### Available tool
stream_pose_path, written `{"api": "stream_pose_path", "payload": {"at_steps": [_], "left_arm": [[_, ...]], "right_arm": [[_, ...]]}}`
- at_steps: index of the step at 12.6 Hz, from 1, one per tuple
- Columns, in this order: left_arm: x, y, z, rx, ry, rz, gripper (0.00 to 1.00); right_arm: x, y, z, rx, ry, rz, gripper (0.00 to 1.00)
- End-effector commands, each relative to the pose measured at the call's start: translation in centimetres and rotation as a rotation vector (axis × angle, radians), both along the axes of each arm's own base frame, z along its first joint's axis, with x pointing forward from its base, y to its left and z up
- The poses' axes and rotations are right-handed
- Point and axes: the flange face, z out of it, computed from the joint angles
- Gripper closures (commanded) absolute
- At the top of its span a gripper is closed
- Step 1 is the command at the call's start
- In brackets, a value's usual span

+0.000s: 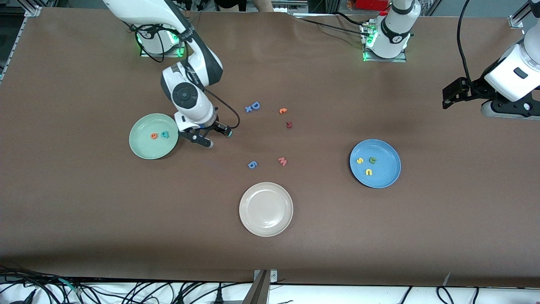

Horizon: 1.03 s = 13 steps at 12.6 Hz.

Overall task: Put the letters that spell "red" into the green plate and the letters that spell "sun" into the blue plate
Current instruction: 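Raise the left gripper to rest while the right gripper grasps the teal r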

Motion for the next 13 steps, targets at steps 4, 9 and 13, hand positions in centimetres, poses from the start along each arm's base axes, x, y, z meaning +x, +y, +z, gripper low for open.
{"api": "stream_pose_path", "payload": {"at_steps": [4, 9, 13], "left_arm": [[-1.1, 0.0, 0.4, -0.023, 0.014, 0.007, 0.0], [-1.4, 0.2, -0.5, -0.033, 0.035, -0.032, 0.0], [-2.3, 0.9, -0.2, -0.06, 0.021, -0.015, 0.0]], "right_arm": [[-1.1, 2.3, -2.5, 0.008, 0.003, -0.011, 0.19], [-0.9, 2.4, -3.6, 0.021, -0.019, -0.017, 0.4], [-1.0, 2.4, -3.7, 0.02, -0.018, -0.017, 0.6]]}}
